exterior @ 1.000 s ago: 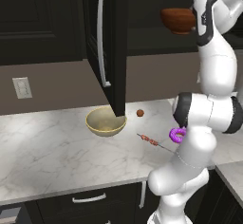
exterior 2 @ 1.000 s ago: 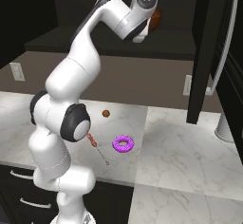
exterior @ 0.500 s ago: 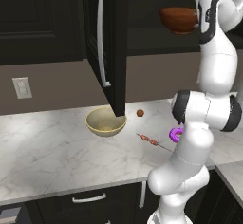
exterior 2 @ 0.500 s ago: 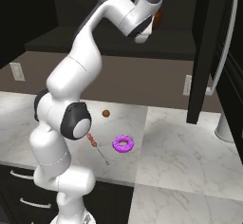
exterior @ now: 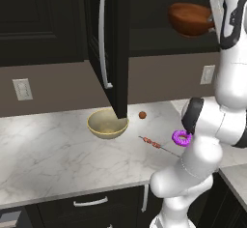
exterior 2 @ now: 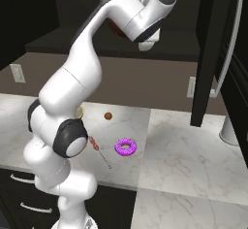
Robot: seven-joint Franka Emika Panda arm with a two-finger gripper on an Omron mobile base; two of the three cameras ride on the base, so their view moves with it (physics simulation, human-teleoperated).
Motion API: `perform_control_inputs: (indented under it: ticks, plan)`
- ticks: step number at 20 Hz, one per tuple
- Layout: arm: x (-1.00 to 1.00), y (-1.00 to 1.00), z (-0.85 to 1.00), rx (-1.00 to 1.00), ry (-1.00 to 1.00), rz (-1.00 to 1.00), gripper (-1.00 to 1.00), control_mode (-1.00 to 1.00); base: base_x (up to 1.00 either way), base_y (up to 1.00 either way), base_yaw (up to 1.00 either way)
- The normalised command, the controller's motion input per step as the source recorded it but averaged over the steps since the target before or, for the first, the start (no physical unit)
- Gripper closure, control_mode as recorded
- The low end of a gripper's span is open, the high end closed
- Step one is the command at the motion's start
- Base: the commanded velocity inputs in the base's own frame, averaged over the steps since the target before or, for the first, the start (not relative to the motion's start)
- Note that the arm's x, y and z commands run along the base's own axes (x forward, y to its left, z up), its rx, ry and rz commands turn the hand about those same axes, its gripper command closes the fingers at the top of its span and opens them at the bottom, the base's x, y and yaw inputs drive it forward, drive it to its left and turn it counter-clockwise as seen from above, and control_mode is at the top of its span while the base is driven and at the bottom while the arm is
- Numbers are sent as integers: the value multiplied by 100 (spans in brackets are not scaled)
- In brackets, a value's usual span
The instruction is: Pick both bowls and place them on the counter. Then place the kebab skewer in one bowl and place the donut in the other bowl.
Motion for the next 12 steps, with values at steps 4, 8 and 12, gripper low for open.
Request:
perform_control_inputs:
  ticks: [4, 8, 12]
  plan:
    - [-81, 21, -6, 0, -8, 4, 100, -100, 0, 0, 0]
    - [-84, 23, -9, 0, -6, 5, 100, -100, 0, 0, 0]
    - [-92, 23, -17, 0, -8, 5, 100, -100, 0, 0, 0]
